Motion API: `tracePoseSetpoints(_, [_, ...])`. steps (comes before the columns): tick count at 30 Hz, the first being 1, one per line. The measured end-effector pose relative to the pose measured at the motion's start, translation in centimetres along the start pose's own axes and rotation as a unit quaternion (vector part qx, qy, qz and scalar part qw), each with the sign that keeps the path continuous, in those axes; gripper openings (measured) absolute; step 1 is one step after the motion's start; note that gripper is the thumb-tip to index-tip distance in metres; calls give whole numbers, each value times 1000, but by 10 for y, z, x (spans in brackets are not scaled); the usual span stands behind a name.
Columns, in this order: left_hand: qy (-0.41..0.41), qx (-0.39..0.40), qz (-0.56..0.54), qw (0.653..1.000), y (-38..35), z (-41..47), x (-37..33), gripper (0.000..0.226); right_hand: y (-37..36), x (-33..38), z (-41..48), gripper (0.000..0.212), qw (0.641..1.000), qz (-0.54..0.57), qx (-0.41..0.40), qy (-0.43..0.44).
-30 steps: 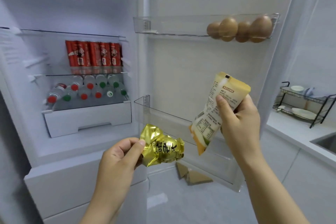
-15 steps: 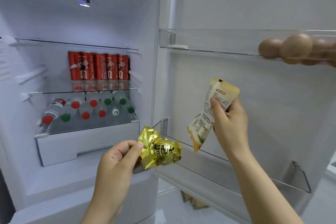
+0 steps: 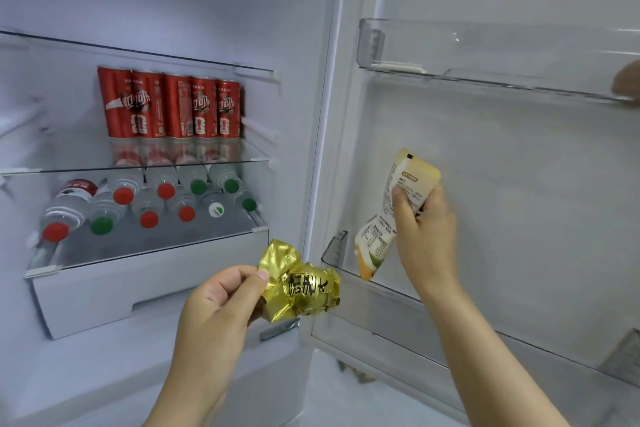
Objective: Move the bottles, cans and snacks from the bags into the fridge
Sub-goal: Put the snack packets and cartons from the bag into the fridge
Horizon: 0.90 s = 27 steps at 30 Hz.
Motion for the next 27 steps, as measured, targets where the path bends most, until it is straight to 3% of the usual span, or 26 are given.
tracePoseSetpoints(10, [-18, -22, 5, 1000, 5, -3, -6, 28, -2, 20, -4, 20, 993, -69, -26, 94])
tracePoseSetpoints(15, [-26, -29, 12, 999, 6, -8, -9, 27, -24, 4, -14, 15, 990, -107, 65, 57])
tracePoseSetpoints(22, [-32, -45, 21, 998, 15, -13, -11, 28, -38, -8, -24, 10, 984, -119, 134, 18])
tracePoseSetpoints(27, [-33, -51, 24, 998, 20, -16, -13, 28, -53, -11, -32, 29, 954, -65, 284, -74])
Point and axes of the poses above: each hand's wrist, its own z-axis towards the middle knuckle, its own y-axis out of the back of the hand, x = y × z, the point moved 5 cm from there along z, towards the middle knuckle, and after that the axes turned 11 degrees about -z, right-handed, at the moved point
